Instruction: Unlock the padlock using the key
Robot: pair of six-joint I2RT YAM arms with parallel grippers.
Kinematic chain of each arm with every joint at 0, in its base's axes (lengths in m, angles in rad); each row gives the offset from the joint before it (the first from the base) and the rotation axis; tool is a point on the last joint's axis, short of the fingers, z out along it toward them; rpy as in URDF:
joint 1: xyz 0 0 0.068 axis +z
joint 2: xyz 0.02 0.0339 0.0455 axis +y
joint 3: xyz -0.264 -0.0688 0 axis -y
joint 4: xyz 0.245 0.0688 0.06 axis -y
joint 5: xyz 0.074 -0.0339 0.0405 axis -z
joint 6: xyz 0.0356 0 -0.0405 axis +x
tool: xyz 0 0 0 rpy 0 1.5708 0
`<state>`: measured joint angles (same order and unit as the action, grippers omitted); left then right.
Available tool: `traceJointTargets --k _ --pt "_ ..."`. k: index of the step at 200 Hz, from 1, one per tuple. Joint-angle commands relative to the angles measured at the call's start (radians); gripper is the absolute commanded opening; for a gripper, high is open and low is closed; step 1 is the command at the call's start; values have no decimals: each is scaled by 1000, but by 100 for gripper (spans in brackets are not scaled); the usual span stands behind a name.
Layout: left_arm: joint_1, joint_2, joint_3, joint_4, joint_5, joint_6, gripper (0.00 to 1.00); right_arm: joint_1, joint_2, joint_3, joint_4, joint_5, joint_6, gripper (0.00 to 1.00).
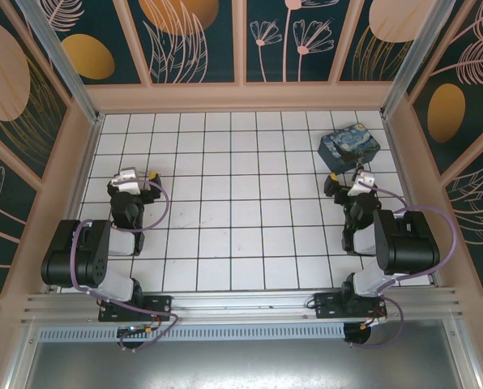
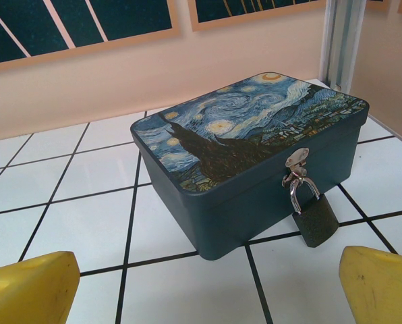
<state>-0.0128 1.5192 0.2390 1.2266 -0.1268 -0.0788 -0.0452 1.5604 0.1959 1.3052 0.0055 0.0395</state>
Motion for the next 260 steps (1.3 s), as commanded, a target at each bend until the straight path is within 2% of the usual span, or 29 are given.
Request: traceJointTargets --k 1,40,51,59,73,82,90,100,114,123,135,162,170,188,236,260 --pt "7 -4 9 21 16 7 99 0 -2 14 27 -16 -3 99" --pt "7 -1 13 14 19 3 99 -5 -3 33 -7 -95 -24 99" --pt "7 -13 17 9 9 1 99 4 -44 76 -127 -57 -26 95" --pt "7 -53 57 -92 -38 -13 99 13 -98 135 -279 -27 -27 95" --pt "7 -130 188 -395 -175 -71 99 10 -175 267 -567 18 36 95" --pt "7 -166 234 -492 -262 -133 99 -8 -202 346 -716 14 101 95" --pt "7 -200 248 -531 -311 -195 99 -23 -209 398 -791 -36 142 95" --pt "7 -233 280 -617 -337 -273 99 -46 -197 463 -858 -63 189 95" --pt "-2 -255 343 -755 -262 -313 99 -101 -146 555 -938 -116 245 95" --pt "-41 -259 374 -814 -259 -307 99 -145 -103 624 -982 -189 264 95" --pt "-143 -259 395 -850 -307 -244 99 -202 -42 716 -1037 -260 280 95" --pt "-324 -225 449 -955 -404 -210 99 -290 101 913 -1149 -308 257 95" --pt "-371 -220 451 -960 -455 -194 99 -309 146 968 -1175 -333 246 99" --pt "-469 -198 452 -948 -561 -114 99 -330 252 1080 -1222 -315 229 99" --pt "-529 -130 525 -1027 -501 -101 99 -337 438 1221 -1212 -367 217 99" --pt "-591 -57 576 -1059 -544 -61 99 -330 498 1276 -1212 -376 219 99"
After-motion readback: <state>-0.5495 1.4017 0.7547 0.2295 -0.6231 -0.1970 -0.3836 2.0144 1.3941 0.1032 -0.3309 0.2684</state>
